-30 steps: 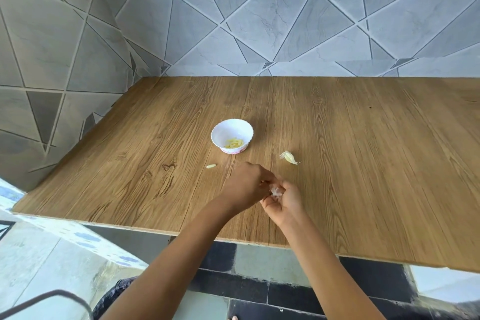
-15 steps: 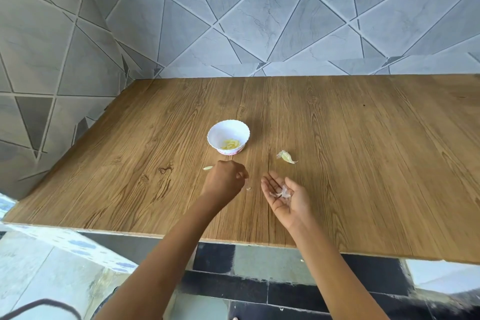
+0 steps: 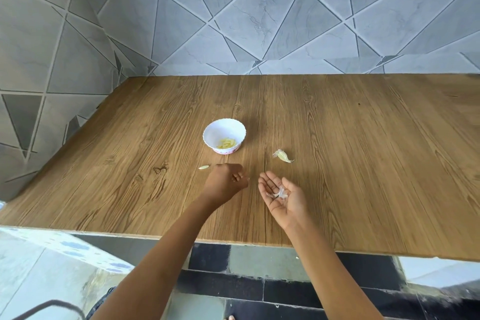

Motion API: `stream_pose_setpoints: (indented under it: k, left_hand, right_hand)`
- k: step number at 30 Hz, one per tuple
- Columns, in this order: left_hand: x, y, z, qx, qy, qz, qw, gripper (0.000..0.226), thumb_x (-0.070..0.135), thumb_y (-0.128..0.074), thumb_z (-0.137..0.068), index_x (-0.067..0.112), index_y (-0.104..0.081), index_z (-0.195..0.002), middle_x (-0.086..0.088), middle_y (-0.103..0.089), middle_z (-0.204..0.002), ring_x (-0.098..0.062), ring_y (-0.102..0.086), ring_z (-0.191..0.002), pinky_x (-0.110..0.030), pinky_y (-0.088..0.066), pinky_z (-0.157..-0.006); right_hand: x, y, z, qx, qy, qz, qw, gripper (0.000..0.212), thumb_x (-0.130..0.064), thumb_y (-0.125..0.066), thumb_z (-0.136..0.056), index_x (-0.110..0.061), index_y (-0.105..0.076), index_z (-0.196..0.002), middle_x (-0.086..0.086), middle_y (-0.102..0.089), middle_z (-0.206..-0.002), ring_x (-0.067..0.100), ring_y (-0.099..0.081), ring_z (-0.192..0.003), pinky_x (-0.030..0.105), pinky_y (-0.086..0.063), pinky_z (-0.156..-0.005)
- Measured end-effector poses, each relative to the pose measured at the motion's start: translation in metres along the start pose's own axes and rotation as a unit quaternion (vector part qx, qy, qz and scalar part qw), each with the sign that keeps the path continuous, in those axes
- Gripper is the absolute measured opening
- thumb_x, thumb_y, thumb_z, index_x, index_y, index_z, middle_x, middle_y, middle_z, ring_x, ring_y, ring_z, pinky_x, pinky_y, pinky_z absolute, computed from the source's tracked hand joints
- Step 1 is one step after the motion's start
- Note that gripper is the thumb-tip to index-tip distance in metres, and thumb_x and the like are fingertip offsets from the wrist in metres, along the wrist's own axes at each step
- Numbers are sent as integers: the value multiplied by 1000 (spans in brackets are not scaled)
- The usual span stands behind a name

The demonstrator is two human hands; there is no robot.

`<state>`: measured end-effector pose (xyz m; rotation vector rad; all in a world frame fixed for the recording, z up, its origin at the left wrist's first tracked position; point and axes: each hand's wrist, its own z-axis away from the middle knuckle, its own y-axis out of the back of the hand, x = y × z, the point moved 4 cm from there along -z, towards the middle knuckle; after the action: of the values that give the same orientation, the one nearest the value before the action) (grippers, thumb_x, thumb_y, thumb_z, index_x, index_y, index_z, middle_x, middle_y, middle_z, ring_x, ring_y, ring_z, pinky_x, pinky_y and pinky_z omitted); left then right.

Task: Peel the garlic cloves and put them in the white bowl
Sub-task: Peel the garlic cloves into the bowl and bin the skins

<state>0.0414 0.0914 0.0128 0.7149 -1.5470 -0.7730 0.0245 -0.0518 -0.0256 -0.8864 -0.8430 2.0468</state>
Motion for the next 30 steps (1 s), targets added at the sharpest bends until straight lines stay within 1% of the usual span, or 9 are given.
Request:
stream_pose_setpoints:
  k: [3,6,8,12,14,17,20,27,30]
  left_hand:
    - [17,14,2,-8,-71,20,997,10,6,-66,-82,6,-73,-89,-1,-71,-82,-5,-58,-65,-8,-44,-63]
    - [31,11,2,-50,-125,-89,987,17,18,-62,-85,17,-73,-98,2,-69,-91,-14,-62,-76,-28,-51,-66]
    - [34,9,3,-39,-129,-142,981,17,27,-61,-85,21,-71,-98,4,-65,-92,-17,-62,-79,-28,-46,-61]
    - [32,12,5,15,-119,-81,989,10,23,-71,-78,17,-65,-83,7,-57,-81,-14,-58,-71,-29,-46,-59]
    - [24,19,5,38,-96,-1,995,8,14,-72,-76,14,-65,-78,8,-58,-74,-10,-57,-65,-27,-49,-59]
    - [4,32,9,81,-24,130,988,10,3,-68,-80,13,-69,-82,13,-65,-76,0,-61,-68,-9,-46,-65]
    - [-19,45,27,102,37,205,973,14,2,-64,-86,14,-70,-89,13,-67,-80,4,-60,-68,-9,-45,-68]
    - [-72,73,112,208,153,199,945,14,9,-69,-85,15,-71,-97,7,-69,-89,4,-61,-72,-9,-46,-69]
    - [-94,84,171,287,230,204,907,18,8,-69,-85,19,-69,-99,6,-71,-92,0,-65,-77,-12,-51,-75]
  right_hand:
    - [5,-7,1,3,-16,-17,1000,37,-18,-34,-102,8,-60,-95,20,-67,-84,29,-62,-87,35,-58,-67]
    - [11,-15,4,9,-20,-15,1000,37,-16,-35,-102,4,-61,-86,16,-69,-71,24,-66,-71,31,-57,-61]
    - [13,-20,5,7,-17,-17,1000,36,-14,-35,-101,4,-61,-83,16,-69,-69,23,-68,-61,31,-58,-57]
    - [16,-24,1,-8,-17,-17,1000,38,-17,-33,-102,5,-62,-88,19,-69,-74,26,-70,-66,34,-58,-66]
    - [16,-24,-1,-4,-16,-19,1000,36,-17,-35,-102,5,-61,-92,18,-69,-76,26,-67,-76,32,-57,-70]
    - [21,-27,-4,-14,-14,-24,1000,37,-18,-35,-102,8,-61,-94,19,-69,-78,29,-63,-85,36,-57,-68]
    - [34,-35,-5,-20,-21,5,1000,38,-18,-33,-102,7,-61,-97,19,-68,-85,29,-62,-89,34,-58,-67]
    - [95,-60,-5,-63,-113,124,984,39,-19,-31,-102,5,-61,-96,18,-67,-90,26,-61,-91,29,-58,-63]
    - [138,-73,4,-98,-188,185,960,39,-19,-30,-103,5,-60,-97,19,-66,-92,26,-62,-89,28,-59,-65]
